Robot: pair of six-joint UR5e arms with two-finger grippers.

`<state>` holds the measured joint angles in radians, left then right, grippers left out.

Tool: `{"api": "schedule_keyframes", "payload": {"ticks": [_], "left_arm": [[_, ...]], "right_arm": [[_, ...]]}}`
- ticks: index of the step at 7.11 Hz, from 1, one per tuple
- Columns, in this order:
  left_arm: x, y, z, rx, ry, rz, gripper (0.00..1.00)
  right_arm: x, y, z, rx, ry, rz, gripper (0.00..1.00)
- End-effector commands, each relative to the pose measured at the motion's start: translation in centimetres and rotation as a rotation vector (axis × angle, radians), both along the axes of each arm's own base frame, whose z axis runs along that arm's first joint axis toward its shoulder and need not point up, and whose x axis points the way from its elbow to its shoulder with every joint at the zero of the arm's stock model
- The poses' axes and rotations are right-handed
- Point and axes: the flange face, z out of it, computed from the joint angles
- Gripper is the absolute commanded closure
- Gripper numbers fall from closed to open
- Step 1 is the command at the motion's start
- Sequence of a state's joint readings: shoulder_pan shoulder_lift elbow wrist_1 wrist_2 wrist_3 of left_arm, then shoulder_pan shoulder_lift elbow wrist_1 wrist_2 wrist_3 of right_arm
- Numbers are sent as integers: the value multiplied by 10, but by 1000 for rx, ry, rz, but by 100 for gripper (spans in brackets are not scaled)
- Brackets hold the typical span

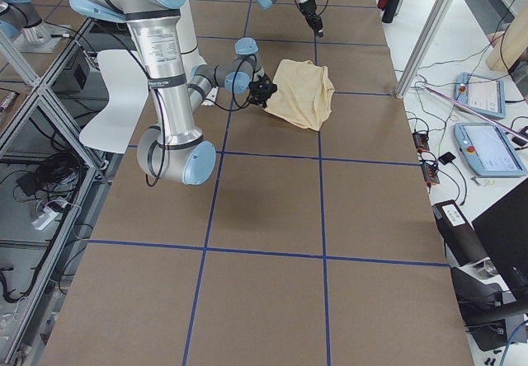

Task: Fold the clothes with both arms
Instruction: 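Drag the shirt toward the robot with the right gripper while the left gripper lowers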

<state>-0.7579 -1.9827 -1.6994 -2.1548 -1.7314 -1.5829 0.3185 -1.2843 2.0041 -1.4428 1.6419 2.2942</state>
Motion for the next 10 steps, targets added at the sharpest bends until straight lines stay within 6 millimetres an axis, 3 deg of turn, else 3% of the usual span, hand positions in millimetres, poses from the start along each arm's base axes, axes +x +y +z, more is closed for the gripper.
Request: {"api": "schedule_keyframes", "payload": {"ticks": [1, 3, 4, 5, 7, 8, 9, 10], "left_arm": [[-7, 14, -24, 12, 52, 47, 50], [-11, 28, -44, -10, 107, 99, 50], [-10, 33, -48, -19, 120, 126, 50], [-4, 40, -51, -54, 145, 135, 50], [36, 89, -64, -124, 160, 199, 47], [59, 115, -65, -157, 132, 217, 47], [98, 152, -42, -162, 72, 220, 47], [125, 177, -26, -171, 41, 245, 47]], "right_arm": [[2, 74, -21, -15, 43, -133, 100], [-2, 136, -37, -37, 34, -241, 100], [1, 157, -39, -44, 46, -283, 5], [1, 157, -39, -45, 46, -285, 0], [27, 144, -61, -36, -15, -258, 0], [46, 111, -72, -33, -46, -189, 0], [60, 73, -72, -22, -43, -115, 0], [84, 25, -73, 6, -44, -26, 0]]}}
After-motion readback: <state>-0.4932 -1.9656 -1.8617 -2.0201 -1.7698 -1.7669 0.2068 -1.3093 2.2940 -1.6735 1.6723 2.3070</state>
